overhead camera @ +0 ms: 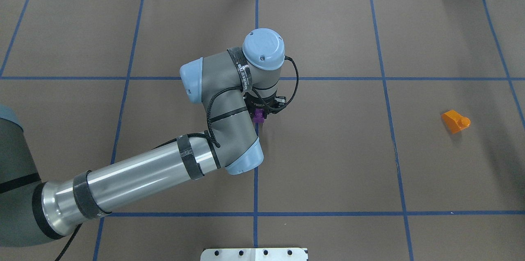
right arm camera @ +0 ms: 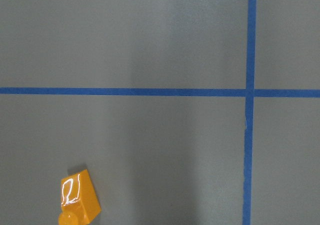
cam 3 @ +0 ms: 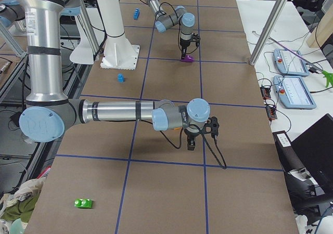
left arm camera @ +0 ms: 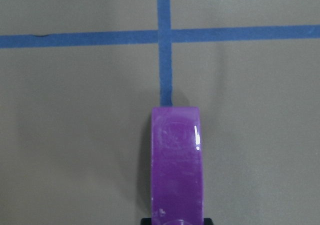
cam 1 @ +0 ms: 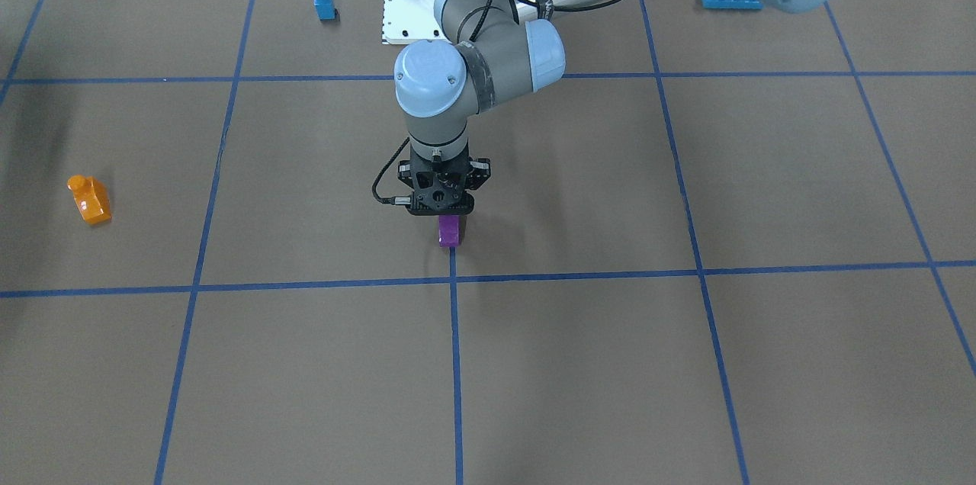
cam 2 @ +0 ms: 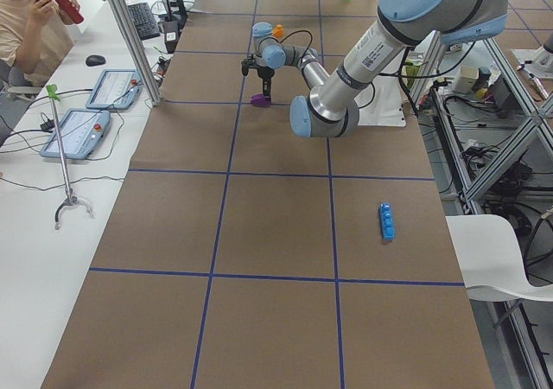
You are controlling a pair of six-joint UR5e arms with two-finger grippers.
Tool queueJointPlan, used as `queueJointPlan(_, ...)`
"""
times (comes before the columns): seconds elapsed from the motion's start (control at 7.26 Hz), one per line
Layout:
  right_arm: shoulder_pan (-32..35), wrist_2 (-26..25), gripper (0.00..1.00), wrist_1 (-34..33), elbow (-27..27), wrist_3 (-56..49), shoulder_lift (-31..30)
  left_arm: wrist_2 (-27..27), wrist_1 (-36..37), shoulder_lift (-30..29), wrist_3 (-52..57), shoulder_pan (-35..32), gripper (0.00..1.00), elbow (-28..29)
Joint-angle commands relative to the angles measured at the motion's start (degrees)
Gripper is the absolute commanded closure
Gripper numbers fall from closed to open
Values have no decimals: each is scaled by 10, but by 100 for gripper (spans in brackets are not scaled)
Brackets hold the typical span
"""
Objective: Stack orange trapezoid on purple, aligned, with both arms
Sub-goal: 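Lower the purple block onto the center grid line with the left gripper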
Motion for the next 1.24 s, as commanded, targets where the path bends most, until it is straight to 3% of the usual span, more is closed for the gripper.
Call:
queueJointPlan(0.0, -1, 0, 0, 0, -1, 0, 0, -1, 0, 0, 0, -1, 100, 1)
queueJointPlan(0.14, -2, -1, 0, 0, -1, 0, 0, -2, 0, 0, 0, -1, 90, 0)
queueJointPlan(0.41, -2, -1, 0, 0, -1, 0, 0, -2, 0, 0, 0, -1, 58, 0)
queueJointPlan(0.55, -2, -1, 0, 0, -1, 0, 0, -2, -14, 1, 0, 0, 8, 1)
queueJointPlan(0.69, -2, -1, 0, 0, -1, 0, 0, -1, -20, 3, -9, 0, 0, 1)
queueJointPlan(1.1, -2, -2, 0, 1, 2, 1, 0, -1, -17, 2, -11, -4, 0, -4)
